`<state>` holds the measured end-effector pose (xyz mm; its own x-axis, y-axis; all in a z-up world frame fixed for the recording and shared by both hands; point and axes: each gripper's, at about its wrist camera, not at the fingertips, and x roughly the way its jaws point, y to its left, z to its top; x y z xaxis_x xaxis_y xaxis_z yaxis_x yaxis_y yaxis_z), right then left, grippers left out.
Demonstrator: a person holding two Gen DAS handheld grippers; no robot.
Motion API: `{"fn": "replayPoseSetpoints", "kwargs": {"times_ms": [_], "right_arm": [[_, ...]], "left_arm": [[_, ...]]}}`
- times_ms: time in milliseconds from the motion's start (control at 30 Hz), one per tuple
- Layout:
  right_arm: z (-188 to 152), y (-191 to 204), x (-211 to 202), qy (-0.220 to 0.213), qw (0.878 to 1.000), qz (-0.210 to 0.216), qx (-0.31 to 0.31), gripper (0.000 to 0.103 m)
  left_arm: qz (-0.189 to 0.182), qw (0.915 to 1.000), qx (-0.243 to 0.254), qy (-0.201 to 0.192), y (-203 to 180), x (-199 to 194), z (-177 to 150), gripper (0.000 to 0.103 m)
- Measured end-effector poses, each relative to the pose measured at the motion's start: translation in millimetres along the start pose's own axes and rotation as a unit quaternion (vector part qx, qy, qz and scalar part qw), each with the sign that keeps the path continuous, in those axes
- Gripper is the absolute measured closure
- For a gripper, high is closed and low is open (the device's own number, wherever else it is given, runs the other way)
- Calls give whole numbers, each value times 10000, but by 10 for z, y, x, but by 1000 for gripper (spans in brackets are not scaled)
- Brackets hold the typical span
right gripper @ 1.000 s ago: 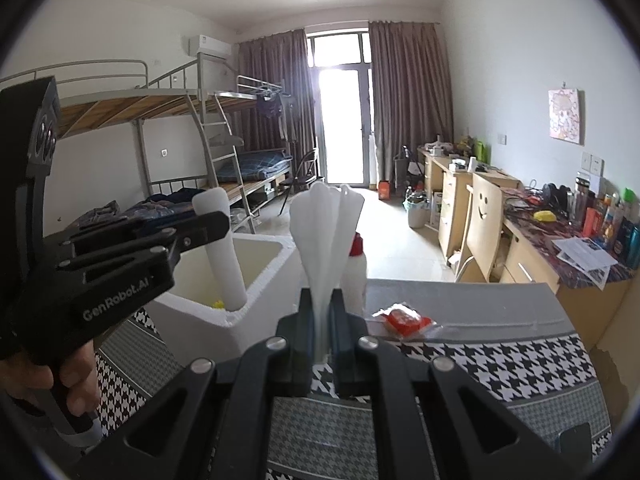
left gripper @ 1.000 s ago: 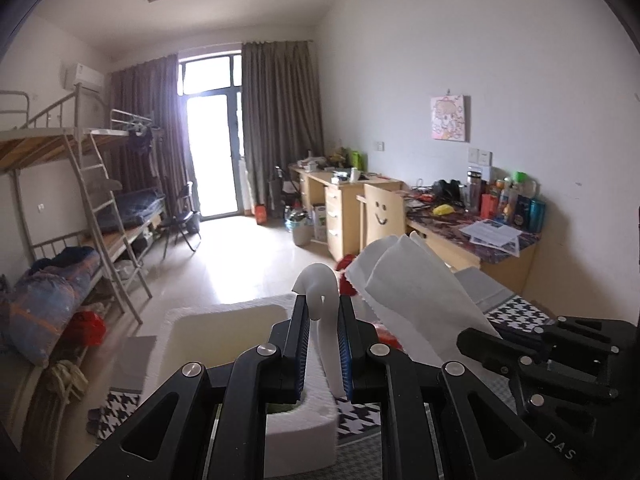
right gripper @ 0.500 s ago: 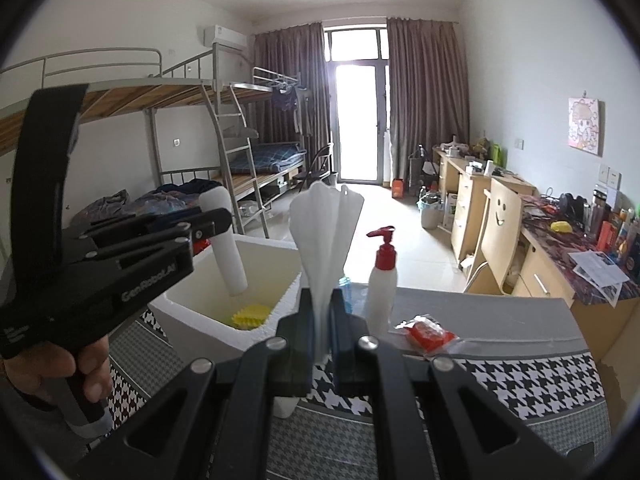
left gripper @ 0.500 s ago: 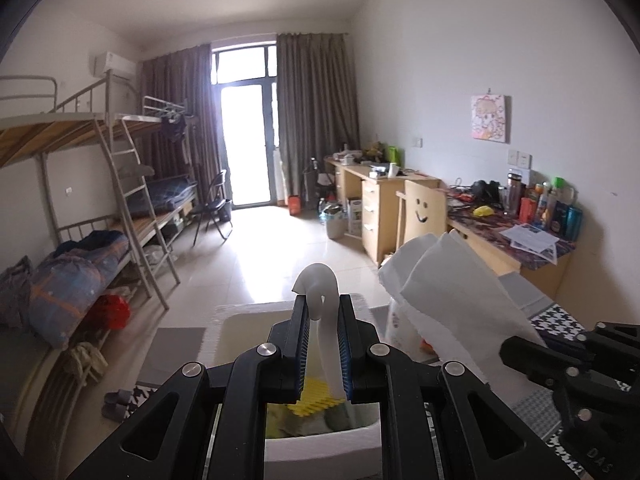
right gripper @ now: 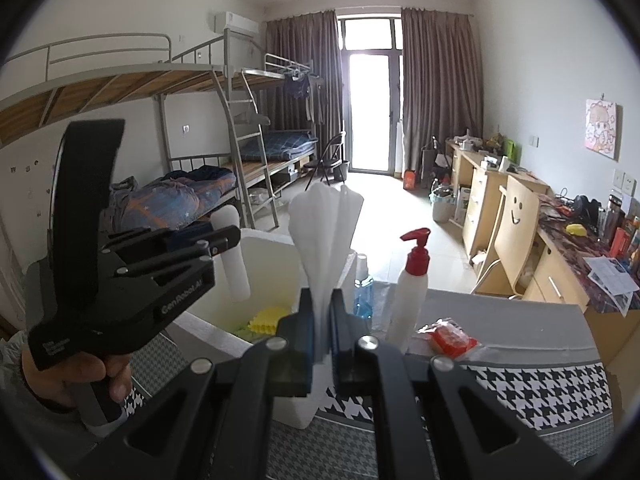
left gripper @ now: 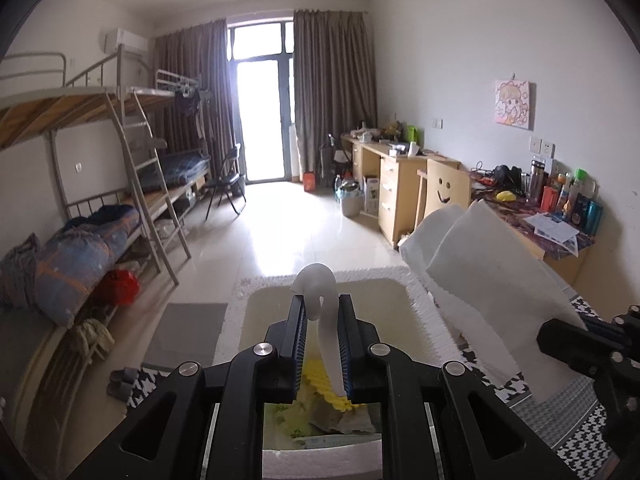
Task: Organize soft objects
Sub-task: 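Lower the foam roll and tissue into the foam box and open both tools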
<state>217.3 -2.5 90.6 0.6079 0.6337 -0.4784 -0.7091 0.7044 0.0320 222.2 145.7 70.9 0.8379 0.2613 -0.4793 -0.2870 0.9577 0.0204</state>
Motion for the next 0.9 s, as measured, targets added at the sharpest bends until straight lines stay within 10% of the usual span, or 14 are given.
{"fn": "replayPoseSetpoints", "kwargs": {"times_ms": [400,900], "right_arm": [[18,39,97,110,9999,-27,-22,93],[88,208,244,167,9996,195,-143,93]], "left_arm": [[251,9991,-324,-127,215,-145,-74,13],[760,9960,-341,-331,425,-427,-153,1]]}}
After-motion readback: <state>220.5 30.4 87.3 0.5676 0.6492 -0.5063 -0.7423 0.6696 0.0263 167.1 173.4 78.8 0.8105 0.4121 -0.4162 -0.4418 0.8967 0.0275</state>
